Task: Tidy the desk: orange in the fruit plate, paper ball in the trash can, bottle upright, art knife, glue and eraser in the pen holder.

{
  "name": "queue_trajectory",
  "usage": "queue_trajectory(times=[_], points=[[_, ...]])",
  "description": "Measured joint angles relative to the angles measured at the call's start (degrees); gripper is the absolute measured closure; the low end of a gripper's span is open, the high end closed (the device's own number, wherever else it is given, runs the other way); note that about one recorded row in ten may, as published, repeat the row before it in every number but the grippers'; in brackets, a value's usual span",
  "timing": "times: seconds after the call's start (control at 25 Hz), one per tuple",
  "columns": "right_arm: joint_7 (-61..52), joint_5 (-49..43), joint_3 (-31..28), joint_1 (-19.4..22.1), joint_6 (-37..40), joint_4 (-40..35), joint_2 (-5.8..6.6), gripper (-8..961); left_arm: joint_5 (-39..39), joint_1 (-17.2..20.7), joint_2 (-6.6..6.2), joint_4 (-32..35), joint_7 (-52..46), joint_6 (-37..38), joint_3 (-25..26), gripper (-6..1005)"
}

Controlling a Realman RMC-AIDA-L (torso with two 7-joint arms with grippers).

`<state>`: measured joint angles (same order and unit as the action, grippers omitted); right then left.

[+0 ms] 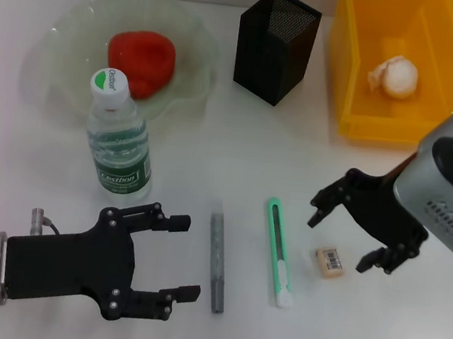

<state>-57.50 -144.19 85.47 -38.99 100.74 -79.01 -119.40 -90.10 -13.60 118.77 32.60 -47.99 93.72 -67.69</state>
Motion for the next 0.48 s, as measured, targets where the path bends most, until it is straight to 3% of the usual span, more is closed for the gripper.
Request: queue_trajectory(times=[0.48], points=[[13.9,1.6,0.8,-1.4,-6.5,7.3,-0.06,183,2.2,-0.6,0.14,0.1,0.0,0.5,0.5,185]])
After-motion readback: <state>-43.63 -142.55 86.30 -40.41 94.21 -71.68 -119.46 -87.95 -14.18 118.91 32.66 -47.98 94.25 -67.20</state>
